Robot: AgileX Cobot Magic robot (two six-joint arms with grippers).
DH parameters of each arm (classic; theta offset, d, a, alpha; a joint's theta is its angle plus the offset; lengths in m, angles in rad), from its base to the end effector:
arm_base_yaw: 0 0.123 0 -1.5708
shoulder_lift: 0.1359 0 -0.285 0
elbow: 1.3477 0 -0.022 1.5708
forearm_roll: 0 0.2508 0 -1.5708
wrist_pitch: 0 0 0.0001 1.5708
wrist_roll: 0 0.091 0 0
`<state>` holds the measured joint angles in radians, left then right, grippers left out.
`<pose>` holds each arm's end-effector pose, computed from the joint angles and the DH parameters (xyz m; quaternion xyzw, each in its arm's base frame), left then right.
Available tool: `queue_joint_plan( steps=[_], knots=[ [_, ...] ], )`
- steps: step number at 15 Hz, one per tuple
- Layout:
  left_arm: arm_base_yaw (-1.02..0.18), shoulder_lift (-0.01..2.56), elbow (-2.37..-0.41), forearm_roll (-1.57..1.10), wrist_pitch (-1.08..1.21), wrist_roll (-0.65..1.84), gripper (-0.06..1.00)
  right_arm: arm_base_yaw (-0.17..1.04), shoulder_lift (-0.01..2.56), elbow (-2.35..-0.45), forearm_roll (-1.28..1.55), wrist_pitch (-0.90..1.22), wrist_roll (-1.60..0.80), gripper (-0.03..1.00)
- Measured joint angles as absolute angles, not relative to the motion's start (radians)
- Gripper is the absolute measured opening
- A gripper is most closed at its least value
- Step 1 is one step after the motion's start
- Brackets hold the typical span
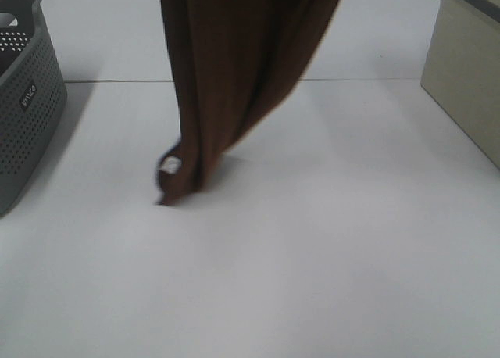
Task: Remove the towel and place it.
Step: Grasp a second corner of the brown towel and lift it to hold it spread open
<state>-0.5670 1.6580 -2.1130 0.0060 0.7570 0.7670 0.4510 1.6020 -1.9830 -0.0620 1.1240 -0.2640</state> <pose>0.3000 -0.1906 0.5297 0.4821 0.6117 0.0656 0.6238 0.3022 0.1407 0.4814 -0.3135 0.8401 0.0104 0.4425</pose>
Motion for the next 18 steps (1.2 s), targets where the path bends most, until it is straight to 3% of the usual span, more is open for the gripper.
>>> queue_joint_plan(
  steps=[3,9,18],
  knots=[
    [-0.566,1.678,-2.113,0.044,0.697,0.767,0.00,0.451,1.602,-2.010,-0.178,1.058,-0.259,0.01],
    [-0.554,1.732,-2.113,0.207,0.322,0.663,0.00,0.451,1.602,-2.010,-0.423,0.701,-0.251,0.01],
    [-0.414,1.811,-2.113,0.211,0.031,0.511,0.00,0.445,1.724,-2.013,-0.500,0.338,-0.033,0.01]
  ],
)
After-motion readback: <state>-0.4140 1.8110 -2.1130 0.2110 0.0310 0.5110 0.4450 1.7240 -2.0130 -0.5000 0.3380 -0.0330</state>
